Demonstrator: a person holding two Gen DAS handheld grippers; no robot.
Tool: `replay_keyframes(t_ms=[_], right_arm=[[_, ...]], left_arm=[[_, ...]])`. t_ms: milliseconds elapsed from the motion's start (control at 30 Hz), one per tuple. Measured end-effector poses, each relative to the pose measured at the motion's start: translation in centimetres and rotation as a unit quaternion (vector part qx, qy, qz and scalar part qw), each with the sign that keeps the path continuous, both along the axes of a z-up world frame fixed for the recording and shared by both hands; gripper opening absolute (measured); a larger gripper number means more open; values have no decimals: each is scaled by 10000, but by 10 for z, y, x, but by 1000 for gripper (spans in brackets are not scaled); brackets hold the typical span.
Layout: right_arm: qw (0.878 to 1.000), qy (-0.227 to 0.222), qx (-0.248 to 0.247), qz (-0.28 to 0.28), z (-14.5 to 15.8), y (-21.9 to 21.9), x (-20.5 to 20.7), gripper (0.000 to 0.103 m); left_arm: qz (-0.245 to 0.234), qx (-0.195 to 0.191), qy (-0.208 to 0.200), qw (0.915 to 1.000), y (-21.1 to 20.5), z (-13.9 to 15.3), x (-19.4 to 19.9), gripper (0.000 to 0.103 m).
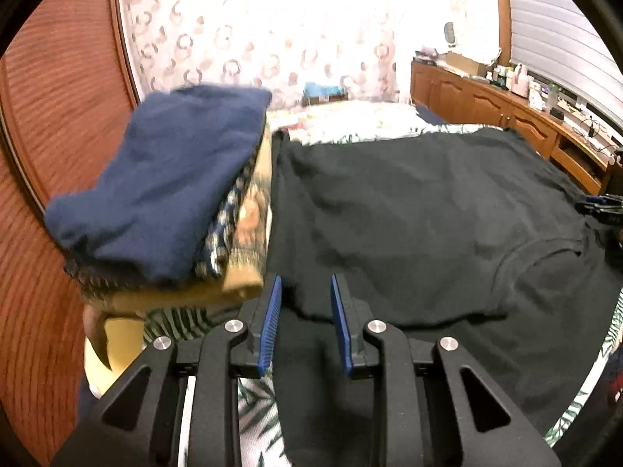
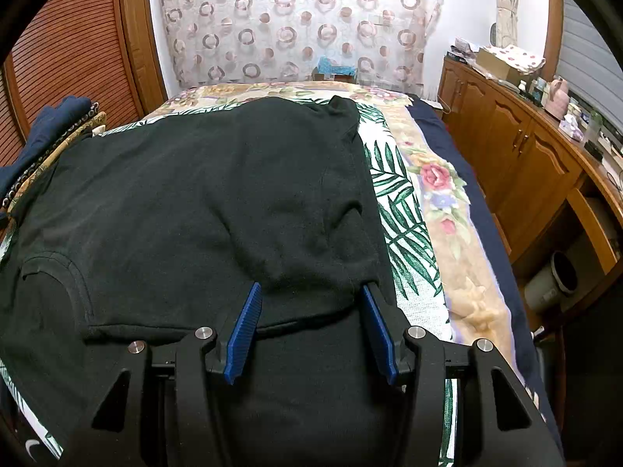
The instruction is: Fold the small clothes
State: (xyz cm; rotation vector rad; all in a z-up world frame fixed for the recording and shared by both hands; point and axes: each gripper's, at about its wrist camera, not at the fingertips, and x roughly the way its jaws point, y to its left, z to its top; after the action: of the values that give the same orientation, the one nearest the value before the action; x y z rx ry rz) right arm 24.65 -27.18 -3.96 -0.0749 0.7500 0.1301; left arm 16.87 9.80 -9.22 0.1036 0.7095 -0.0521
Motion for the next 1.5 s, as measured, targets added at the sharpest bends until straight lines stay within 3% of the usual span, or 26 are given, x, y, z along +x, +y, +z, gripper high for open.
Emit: replay_keyframes(t_ms=[100, 267, 500, 533, 600, 867, 933, 1033, 1200, 1500], right_arm=[[10000, -1, -1, 0, 0, 0, 0, 54], [10000, -1, -1, 1, 0, 0, 0, 55], [10000, -1, -4, 2, 0, 1, -1, 55], [10000, -2, -4, 2, 0, 0, -1, 55], [10000, -2, 3, 2, 0, 0, -1, 55], [9999, 78, 75, -28, 4, 0, 3, 54], [9997, 108, 168, -121, 6, -3, 6, 25], [9991, 145, 385, -90, 7, -6, 10, 9], [9995, -218, 222, 103, 20, 4, -4, 6], [9943, -926, 305, 433, 69, 3, -59, 5]], left_arm=[[76, 265, 6, 9996, -3, 2, 14, 28], [62, 508, 444, 9977, -2, -13, 38, 28], [-24, 733, 594, 9955, -8, -23, 42, 27], [-57, 750, 586, 9954, -9, -23, 41, 10], [-74, 790, 477, 9957, -12, -18, 37, 7], [-315, 274, -37, 9991, -22, 23, 18, 7], [-366, 142, -69, 9992, -25, 30, 18, 7], [-431, -1, -150, 9990, -29, 37, 17, 6], [-563, -230, -393, 9974, -32, 57, 2, 6], [-762, -703, -901, 9905, -24, 98, -53, 6]])
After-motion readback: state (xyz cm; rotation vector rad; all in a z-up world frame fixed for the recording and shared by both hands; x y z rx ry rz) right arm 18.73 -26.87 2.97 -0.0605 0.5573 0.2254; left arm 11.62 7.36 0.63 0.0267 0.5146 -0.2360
